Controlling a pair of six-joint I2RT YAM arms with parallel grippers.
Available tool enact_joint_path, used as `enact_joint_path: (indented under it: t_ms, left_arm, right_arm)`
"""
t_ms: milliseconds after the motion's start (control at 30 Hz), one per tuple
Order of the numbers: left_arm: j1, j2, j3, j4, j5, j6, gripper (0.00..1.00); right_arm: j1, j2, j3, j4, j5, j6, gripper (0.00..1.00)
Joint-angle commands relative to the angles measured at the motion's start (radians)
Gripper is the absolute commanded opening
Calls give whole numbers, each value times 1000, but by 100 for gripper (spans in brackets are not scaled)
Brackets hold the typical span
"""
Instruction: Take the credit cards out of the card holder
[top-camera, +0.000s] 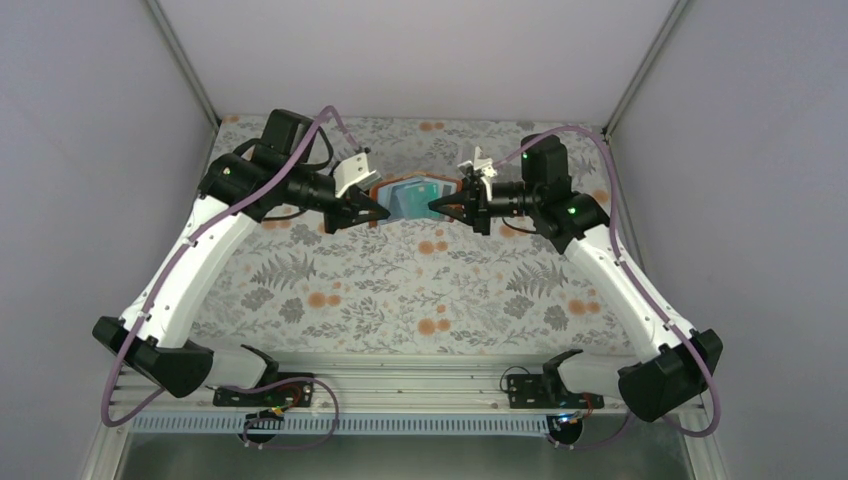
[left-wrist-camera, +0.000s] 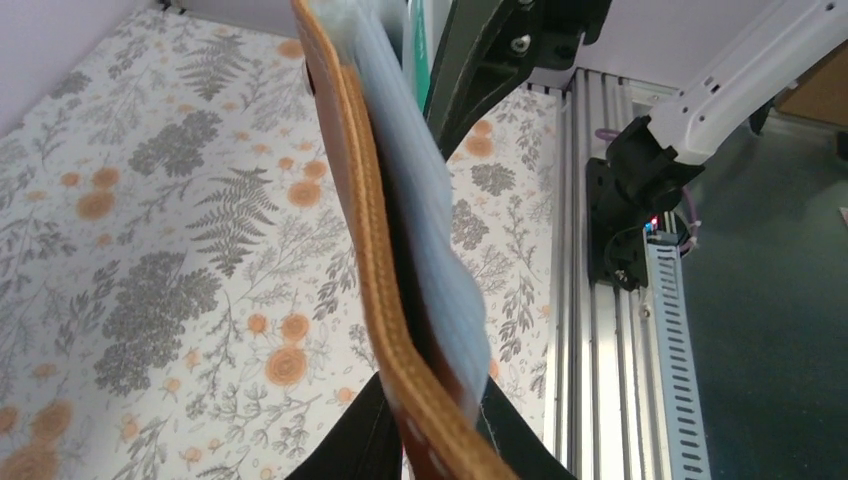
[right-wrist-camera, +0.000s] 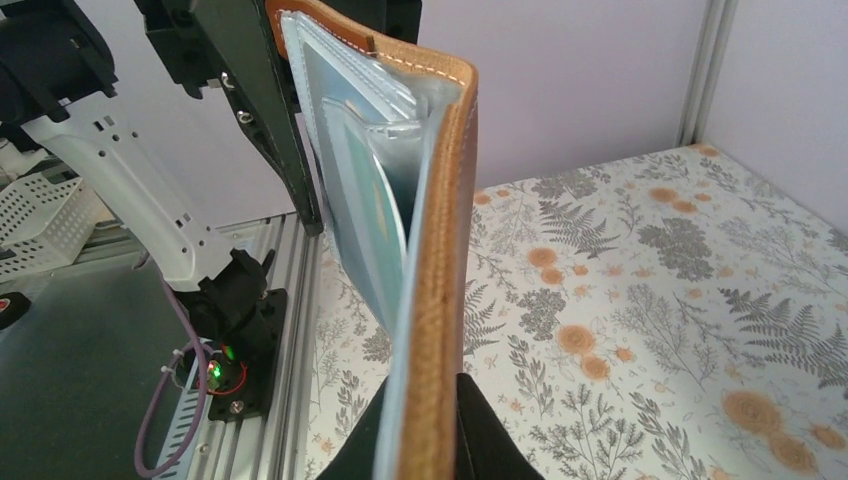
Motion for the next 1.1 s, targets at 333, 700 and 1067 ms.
enact_joint_path:
  t_ms: [333,700,1067]
  left_arm:
    - [21,-48,48,-49,175,108,12]
    - [49,-57,82,-145,253,249,17]
    - [57,-60,46,17,98,61,29]
  right_arm:
    - [-7,-67,-2,-10,-80,-82,4]
    - [-7,-99,5,-85,-129,-174,4]
    - [-7,-86,15,-90,-146,-174,4]
